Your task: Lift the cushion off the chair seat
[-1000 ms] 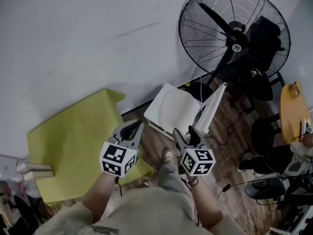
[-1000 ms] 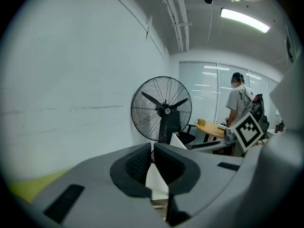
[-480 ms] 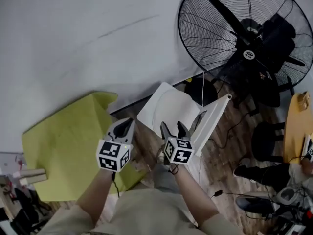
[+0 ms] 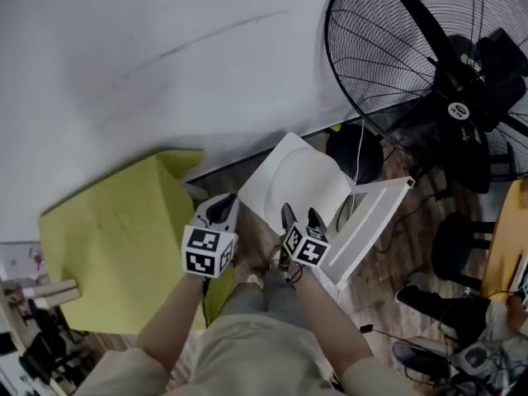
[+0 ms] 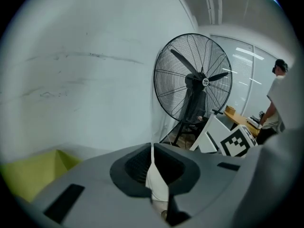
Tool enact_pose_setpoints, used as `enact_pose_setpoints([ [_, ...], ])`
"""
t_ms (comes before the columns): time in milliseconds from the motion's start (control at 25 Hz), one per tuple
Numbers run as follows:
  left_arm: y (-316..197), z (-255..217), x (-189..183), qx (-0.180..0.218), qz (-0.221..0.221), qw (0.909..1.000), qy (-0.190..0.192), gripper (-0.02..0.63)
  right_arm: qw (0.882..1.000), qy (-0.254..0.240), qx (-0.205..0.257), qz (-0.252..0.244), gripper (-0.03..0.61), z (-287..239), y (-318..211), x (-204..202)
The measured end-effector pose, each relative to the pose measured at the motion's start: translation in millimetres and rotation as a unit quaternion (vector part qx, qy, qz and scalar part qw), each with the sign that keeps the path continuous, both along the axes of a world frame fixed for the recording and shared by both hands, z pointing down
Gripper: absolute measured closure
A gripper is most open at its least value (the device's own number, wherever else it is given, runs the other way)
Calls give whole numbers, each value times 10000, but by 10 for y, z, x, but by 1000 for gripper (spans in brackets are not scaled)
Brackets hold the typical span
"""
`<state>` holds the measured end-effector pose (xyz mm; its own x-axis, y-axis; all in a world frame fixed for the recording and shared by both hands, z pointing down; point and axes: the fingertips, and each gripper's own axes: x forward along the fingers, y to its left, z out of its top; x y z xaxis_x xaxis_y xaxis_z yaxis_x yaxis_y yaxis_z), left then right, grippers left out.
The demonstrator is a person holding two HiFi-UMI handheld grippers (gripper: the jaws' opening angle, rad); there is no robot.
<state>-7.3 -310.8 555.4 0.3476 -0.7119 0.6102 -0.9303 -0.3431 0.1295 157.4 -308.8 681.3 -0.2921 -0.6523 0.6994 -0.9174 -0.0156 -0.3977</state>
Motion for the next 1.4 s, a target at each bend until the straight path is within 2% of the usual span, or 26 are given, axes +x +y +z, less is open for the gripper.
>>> enact_pose_setpoints([
  [160, 67, 327, -30, -214, -50, 9998, -19, 581, 9996, 146, -244, 2, 247, 283, 118, 39],
  [400, -148, 1002, -286, -585, -93, 9982, 91, 581, 9973, 395, -603, 153, 230, 880, 34, -12],
  [600, -226, 1388, -333, -916, -57, 9957, 149, 581, 9955, 258, -848, 329, 224, 1231, -48, -50],
  [1000, -295, 2225, -229, -1340, -29, 9908, 190, 581, 9927, 512, -1080, -156, 222, 1984, -206, -303],
  [1280, -208, 2854, -428, -1776, -476, 9829, 131, 581, 9889, 434, -1380, -338, 221, 2538, -221, -569],
  [1400, -145, 3013, -492, -1910, -587, 9797, 150, 581, 9860, 659, -1455, -484, 222, 2719, -217, -634],
])
